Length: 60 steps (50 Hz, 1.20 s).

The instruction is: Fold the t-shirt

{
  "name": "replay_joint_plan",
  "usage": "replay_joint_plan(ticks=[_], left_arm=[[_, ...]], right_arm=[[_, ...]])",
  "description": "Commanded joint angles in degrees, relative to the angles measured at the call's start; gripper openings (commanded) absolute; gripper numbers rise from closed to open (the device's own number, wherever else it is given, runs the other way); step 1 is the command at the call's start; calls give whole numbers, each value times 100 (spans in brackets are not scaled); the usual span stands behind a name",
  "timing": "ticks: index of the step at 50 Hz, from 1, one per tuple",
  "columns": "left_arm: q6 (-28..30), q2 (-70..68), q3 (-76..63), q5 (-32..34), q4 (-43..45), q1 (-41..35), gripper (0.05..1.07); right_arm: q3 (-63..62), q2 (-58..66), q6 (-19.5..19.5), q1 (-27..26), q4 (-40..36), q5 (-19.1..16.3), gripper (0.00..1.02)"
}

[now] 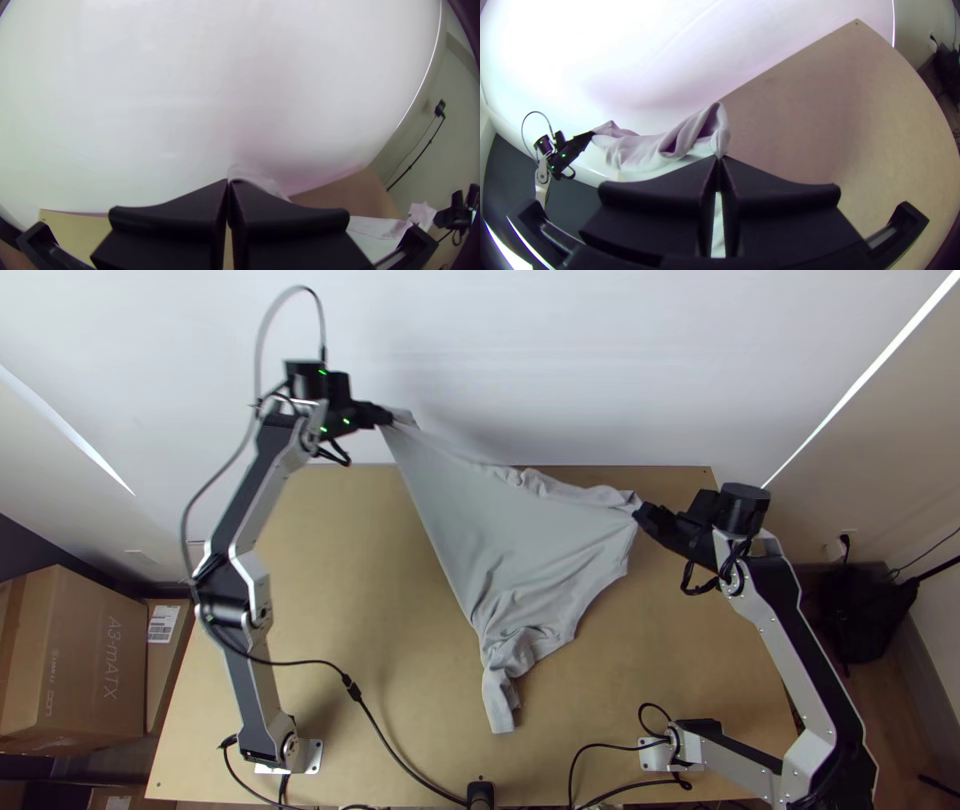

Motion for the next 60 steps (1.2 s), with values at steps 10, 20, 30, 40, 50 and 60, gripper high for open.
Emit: replay_joint_plan(ticks=[10,20,30,40,50,60], left_arm=[[-464,-2366,-100,-174,-709,267,8],[-543,-4036,-777,-499,-999,250,8],[-525,-5424,-1998,-648,-1130,259,8],[-437,-6497,-4046,-666,-1025,443,8],[-446,-6971,-5347,-666,-700,540,8],[-437,-6962,-4890,-666,-251,610,8]], right_arm=[[1207,-501,-131,-122,516,68,2],[1436,-1415,-78,-26,1202,59,2],[1163,-2074,-105,18,1369,-117,2],[689,-2267,-105,62,877,-354,2],[12,-2337,-122,221,806,-363,2],[337,-2337,-298,71,1342,-354,2]])
